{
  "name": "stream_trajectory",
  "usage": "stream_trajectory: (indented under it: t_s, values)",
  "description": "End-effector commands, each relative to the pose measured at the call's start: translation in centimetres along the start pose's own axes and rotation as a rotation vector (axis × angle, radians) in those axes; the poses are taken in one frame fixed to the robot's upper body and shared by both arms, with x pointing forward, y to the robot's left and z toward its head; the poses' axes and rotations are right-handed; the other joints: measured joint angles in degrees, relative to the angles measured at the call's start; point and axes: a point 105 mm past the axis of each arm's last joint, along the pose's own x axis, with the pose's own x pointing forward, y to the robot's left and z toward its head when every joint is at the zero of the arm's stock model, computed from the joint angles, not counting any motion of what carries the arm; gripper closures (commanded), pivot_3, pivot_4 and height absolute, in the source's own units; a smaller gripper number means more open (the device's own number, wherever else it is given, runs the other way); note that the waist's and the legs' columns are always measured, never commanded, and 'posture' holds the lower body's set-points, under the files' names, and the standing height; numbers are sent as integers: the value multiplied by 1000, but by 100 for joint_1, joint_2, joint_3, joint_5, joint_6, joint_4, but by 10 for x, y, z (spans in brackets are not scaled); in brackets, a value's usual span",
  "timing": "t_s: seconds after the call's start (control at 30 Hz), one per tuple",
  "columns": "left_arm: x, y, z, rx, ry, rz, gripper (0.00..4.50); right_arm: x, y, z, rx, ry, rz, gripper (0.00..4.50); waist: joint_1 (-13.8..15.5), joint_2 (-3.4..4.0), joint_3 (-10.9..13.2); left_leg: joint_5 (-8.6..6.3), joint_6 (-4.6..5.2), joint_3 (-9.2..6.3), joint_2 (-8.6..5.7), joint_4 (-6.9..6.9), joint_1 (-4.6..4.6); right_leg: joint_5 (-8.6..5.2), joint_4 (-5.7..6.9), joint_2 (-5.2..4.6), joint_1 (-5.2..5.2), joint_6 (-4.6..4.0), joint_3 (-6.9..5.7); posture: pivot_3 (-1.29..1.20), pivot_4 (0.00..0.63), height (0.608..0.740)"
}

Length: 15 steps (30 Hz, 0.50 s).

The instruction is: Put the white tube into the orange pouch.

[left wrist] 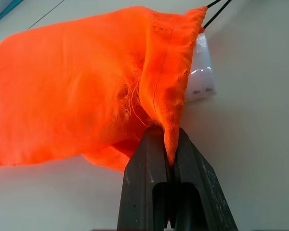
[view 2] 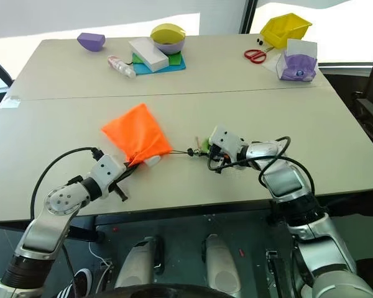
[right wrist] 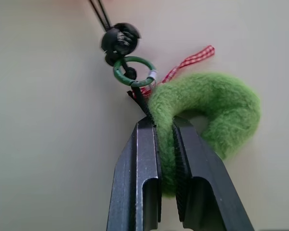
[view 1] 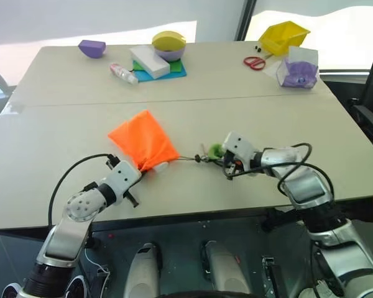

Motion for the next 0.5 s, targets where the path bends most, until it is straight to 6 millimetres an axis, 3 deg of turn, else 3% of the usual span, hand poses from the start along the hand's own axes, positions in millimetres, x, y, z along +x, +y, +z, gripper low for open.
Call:
stream_trajectory:
  t_s: [0.03, 0.37, 0.5]
  values:
    - [-4, 1, 5, 24, -21, -1, 4500, -13, -3, 9, -23, -29, -7, 4453, -10, 0, 0, 0, 0, 0, 0, 0, 1, 0, 0, 1, 0, 0, 0, 0, 150, 740]
    - [-5, 10, 2, -10, -23, 24, 4500, -3, -23, -2, -140, 20, -140, 4453, -8, 0, 0, 0, 0, -1, -1, 4, 5, 4, 1, 2, 3, -5, 1, 0, 150, 740]
    - [-5, 6, 4, -1, -35, 10, 4500, -1, -25, -3, -101, -10, -131, 4453, -7, -1, -1, 1, 1, -2, -1, 5, 7, 4, 3, 4, 6, -5, 1, 0, 150, 740]
